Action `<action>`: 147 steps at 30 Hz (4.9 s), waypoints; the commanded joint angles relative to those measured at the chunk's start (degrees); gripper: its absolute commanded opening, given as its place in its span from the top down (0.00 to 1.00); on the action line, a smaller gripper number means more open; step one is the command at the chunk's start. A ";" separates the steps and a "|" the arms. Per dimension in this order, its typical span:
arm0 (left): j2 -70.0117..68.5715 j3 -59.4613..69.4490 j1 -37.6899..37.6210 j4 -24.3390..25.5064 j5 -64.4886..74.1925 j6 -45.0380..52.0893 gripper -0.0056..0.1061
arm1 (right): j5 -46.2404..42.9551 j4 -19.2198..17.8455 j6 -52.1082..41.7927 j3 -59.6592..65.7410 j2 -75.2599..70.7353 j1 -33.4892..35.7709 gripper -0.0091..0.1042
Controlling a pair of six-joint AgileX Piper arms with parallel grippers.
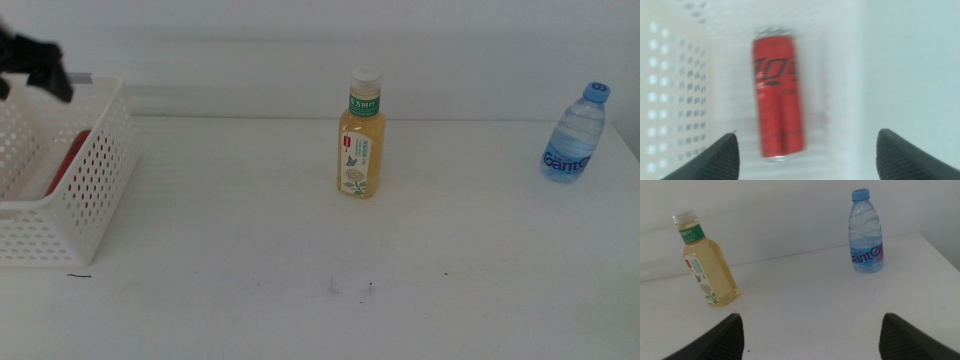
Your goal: Use arms to grab the bottles and put them into the dustbin to the left of the table.
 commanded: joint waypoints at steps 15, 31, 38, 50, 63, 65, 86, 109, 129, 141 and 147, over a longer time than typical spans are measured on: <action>-40.26 50.96 -32.18 -0.50 -50.34 -10.77 0.11 | -0.66 -0.85 -0.08 0.15 -0.28 -0.30 0.16; -41.56 87.47 -42.12 10.28 -106.69 -23.19 0.11 | -0.66 -0.85 -0.08 0.15 -0.28 -0.30 0.16; -41.56 87.57 -42.12 11.53 -107.39 -22.39 0.11 | -0.66 -0.85 -0.08 0.15 -0.28 -0.30 0.16; -27.85 87.57 -42.24 14.93 -120.52 -26.15 0.11 | -0.66 -0.85 -0.08 0.15 -0.28 -0.30 0.16; -0.13 65.64 -42.95 24.30 -123.58 -32.19 0.11 | -0.66 -0.85 -0.08 0.15 -0.28 -0.30 0.16; 1.59 60.82 -43.79 23.90 -119.19 -33.34 0.11 | -0.66 -0.85 -0.08 0.15 -0.28 -0.30 0.16; 16.61 40.53 -44.75 15.31 -111.20 -34.09 0.11 | -0.66 -0.85 -0.08 0.15 -0.28 -0.30 0.16; 28.82 27.44 -44.01 13.42 -112.33 -34.11 0.11 | -0.66 -0.85 -0.08 0.15 -0.28 -0.30 0.16; 5.56 44.07 -43.44 17.91 -98.59 -33.43 0.97 | -0.66 -0.85 -0.08 0.15 -0.28 -0.30 0.16; -20.43 45.28 -40.86 19.17 -55.91 -32.78 0.97 | -0.66 -0.85 -0.08 0.15 -0.28 -0.30 0.16; -21.30 38.73 -36.94 12.51 -39.81 -25.03 0.97 | -0.66 -0.85 -0.08 0.15 -0.28 -0.30 0.16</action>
